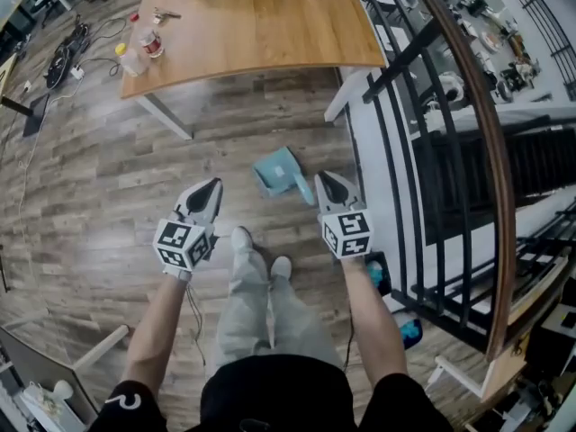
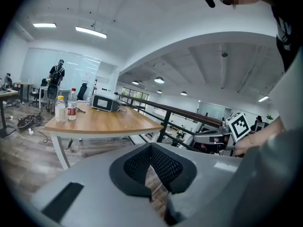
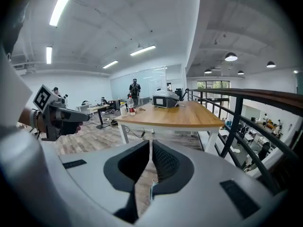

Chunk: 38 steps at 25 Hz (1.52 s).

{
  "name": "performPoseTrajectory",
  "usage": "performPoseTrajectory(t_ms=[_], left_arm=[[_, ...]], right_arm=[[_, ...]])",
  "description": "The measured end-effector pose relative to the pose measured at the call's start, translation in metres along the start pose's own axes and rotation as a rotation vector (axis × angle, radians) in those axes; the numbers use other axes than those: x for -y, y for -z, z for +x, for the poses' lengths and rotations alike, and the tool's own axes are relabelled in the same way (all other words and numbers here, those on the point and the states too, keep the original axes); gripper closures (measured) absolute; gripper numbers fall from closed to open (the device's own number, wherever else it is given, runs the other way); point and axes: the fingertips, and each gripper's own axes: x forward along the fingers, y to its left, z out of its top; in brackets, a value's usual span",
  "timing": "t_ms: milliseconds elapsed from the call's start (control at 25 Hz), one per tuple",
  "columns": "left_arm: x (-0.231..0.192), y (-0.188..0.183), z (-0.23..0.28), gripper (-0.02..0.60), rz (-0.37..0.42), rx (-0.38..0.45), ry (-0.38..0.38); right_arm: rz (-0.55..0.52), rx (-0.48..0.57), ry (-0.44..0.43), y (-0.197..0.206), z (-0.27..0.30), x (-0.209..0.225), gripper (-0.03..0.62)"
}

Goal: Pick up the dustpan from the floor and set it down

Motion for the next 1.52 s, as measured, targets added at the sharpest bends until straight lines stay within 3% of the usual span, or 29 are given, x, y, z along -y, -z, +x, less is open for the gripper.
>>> performPoseTrajectory(t_ms=[160, 240, 560, 1000, 1520], left_arm=[[-0.009, 0.026, 0.019, 0.583, -0.018, -0.011, 0.006], [-0.014, 0.036, 0.030, 0.583, -0.024, -0.010, 0.014], [-0.023, 0.075, 0.064, 0.583, -0.031, -0.015, 0.052], [-0.039, 0.113, 0.094, 0.583, -0.050, -0.042, 0.062], [-0.059, 0.151, 0.105, 0.583, -0.082, -0.056, 0.059]], right_arm=[[0.024, -0.019, 0.000, 0.028, 0.025, 0.005, 0.586], [0.024, -0.041, -0.005, 0.043, 0.039, 0.004, 0.502], [0.011, -0.153, -0.013, 0.117, 0.082, 0.008, 0.398], [0.056, -0.275, 0.009, 0.185, 0.132, 0.016, 0.358], [0.026, -0.382, 0.042, 0.233, 0.158, 0.018, 0.368]])
